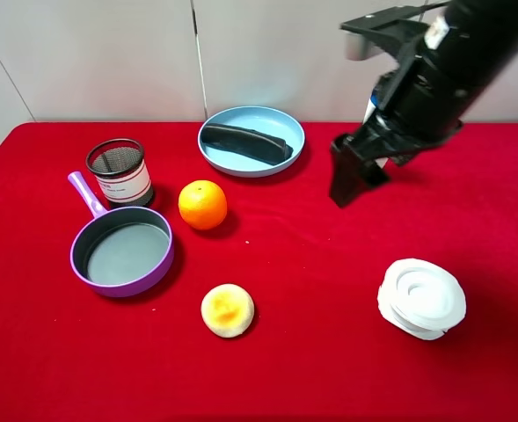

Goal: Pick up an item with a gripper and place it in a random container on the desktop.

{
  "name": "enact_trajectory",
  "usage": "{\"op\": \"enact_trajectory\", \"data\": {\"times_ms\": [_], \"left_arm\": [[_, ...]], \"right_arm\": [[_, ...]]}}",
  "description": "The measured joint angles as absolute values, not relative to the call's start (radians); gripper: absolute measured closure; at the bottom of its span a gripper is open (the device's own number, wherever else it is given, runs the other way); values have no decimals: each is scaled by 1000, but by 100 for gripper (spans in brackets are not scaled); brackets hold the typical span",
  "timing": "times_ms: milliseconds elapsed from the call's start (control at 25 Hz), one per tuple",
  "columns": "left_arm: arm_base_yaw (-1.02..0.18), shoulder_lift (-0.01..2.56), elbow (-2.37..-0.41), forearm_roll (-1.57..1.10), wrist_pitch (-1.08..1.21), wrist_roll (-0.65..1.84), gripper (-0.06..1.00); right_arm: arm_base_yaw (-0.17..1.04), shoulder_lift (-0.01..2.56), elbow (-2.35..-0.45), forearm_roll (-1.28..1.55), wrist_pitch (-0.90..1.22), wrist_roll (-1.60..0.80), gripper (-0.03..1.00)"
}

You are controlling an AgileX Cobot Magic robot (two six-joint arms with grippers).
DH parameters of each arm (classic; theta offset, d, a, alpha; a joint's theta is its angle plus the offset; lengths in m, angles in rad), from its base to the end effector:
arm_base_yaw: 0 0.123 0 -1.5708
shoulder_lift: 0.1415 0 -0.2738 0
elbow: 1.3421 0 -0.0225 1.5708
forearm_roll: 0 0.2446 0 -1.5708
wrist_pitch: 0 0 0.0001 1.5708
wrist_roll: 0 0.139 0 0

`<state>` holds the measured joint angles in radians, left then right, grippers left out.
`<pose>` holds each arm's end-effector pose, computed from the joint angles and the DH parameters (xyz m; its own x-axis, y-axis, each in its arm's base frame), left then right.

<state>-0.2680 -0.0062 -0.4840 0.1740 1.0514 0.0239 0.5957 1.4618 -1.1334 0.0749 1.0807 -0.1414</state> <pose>0.0480 0.0085 0.2503 -0.4172 0.2280 -0.8797 0.1797 0.9696 0.1661 0.2316 0.1681 0.2257 -0.7368 -0.6271 -0.2528 -0.6551 0.7546 0.0374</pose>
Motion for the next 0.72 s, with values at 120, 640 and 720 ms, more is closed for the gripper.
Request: {"op": "enact_trajectory", "data": {"times_ms": [120,640,720], "left_arm": [[-268,-6,-484,174,1051,24,0],[-268,-6,-484,174,1051,24,0],[-268,-6,-484,174,1051,24,0]], "right_arm": [[596,1372,-1066,75,1061,-127,27],[596,1007,-787,-19,975,-9,27],[596,956,-749,-28,973,13,27]]}}
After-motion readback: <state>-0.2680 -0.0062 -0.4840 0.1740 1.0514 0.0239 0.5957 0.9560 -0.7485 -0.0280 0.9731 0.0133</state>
